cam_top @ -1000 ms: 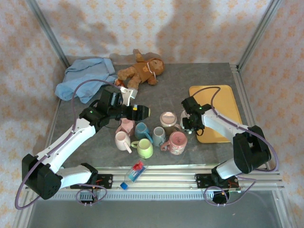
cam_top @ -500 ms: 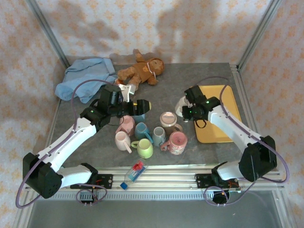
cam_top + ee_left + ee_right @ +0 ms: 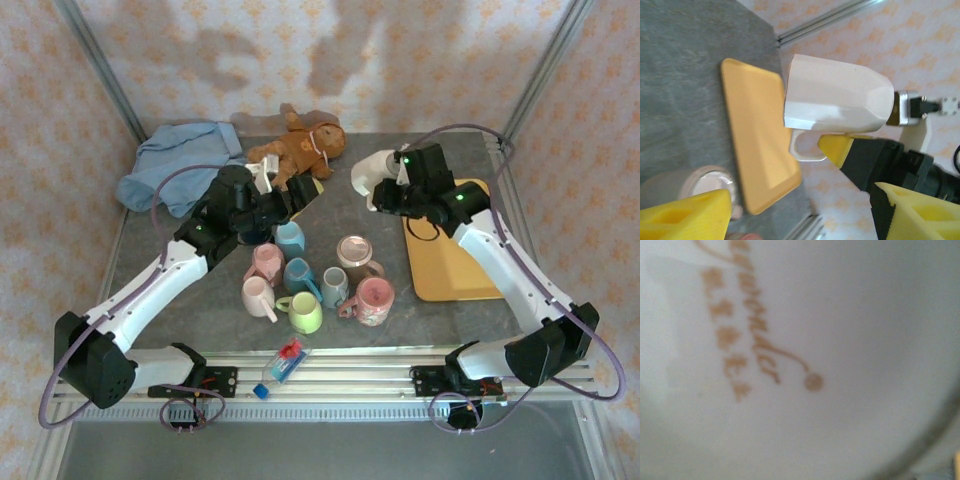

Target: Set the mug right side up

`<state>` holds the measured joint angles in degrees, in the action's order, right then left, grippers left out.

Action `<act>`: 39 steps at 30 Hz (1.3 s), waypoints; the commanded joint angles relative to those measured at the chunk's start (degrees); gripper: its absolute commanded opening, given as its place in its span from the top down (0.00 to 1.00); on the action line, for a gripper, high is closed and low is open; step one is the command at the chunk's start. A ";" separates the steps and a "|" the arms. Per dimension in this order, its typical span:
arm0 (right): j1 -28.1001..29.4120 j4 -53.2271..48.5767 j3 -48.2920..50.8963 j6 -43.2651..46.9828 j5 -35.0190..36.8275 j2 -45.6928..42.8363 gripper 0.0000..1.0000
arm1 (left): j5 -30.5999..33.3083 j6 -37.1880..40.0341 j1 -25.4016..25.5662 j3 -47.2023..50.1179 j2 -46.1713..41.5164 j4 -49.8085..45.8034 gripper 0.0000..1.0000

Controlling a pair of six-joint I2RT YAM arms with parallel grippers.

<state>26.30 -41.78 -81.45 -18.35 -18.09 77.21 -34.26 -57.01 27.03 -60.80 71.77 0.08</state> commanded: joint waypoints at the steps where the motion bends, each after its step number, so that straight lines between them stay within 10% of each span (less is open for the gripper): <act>1: -0.26 10.87 -4.43 -6.05 -4.66 -2.01 1.00 | 0.79 -11.60 0.54 2.19 0.27 13.02 0.30; 16: -0.38 31.16 -4.93 -20.95 -15.04 -0.24 1.00 | 3.23 -30.31 0.56 4.18 5.24 37.63 0.44; 39: -0.37 40.91 -1.28 -26.65 -21.24 0.42 1.00 | 1.94 -34.16 1.23 -1.21 9.36 41.81 0.49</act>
<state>26.04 -9.34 -82.11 -45.06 -37.52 78.61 -32.29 -90.89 27.77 -60.18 81.03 38.94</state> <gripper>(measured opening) 0.138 0.515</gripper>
